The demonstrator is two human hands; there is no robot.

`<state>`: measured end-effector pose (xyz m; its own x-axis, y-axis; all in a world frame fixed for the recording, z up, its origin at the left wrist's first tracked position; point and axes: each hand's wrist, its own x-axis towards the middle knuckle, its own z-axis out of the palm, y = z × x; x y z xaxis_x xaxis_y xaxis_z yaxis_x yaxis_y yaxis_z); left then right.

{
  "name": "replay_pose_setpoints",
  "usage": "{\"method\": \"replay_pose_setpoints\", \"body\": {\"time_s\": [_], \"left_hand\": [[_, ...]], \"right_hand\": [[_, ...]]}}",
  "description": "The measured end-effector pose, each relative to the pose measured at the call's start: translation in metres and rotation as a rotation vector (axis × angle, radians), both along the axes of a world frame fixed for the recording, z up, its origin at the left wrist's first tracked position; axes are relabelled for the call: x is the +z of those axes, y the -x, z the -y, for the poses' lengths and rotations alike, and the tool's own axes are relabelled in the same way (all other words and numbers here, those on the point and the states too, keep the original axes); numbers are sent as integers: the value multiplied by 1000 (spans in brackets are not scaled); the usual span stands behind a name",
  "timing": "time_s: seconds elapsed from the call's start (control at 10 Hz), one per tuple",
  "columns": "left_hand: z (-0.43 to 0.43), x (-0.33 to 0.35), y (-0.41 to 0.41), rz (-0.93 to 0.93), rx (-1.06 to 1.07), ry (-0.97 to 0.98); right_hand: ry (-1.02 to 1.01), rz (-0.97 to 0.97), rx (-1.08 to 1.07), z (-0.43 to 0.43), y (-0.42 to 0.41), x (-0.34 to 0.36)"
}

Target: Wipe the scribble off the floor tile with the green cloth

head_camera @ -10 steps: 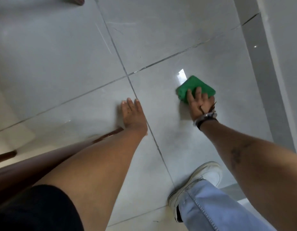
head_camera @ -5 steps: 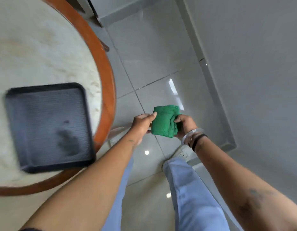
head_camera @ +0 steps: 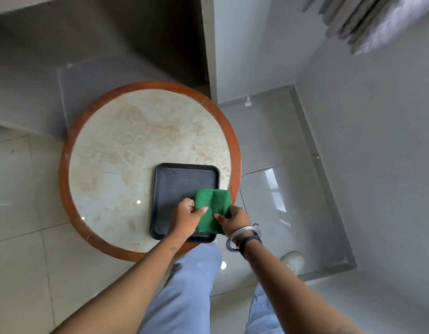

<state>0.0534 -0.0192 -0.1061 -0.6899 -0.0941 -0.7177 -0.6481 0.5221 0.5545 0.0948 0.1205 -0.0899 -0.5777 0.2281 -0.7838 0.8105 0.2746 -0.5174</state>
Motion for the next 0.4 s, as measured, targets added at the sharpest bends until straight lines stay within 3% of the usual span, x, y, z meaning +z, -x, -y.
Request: {"method": "replay_pose_setpoints", "body": {"time_s": [0.1, 0.2, 0.4], "left_hand": [[22, -8, 3, -55, -62, 110], [37, -13, 7, -57, -304, 288], [28, 27, 5, -48, -715, 558]], "right_hand": [[-141, 78, 93, 34, 4, -13], [-272, 179, 191, 58, -1, -27], [-370, 120, 189, 23, -15, 10]]}}
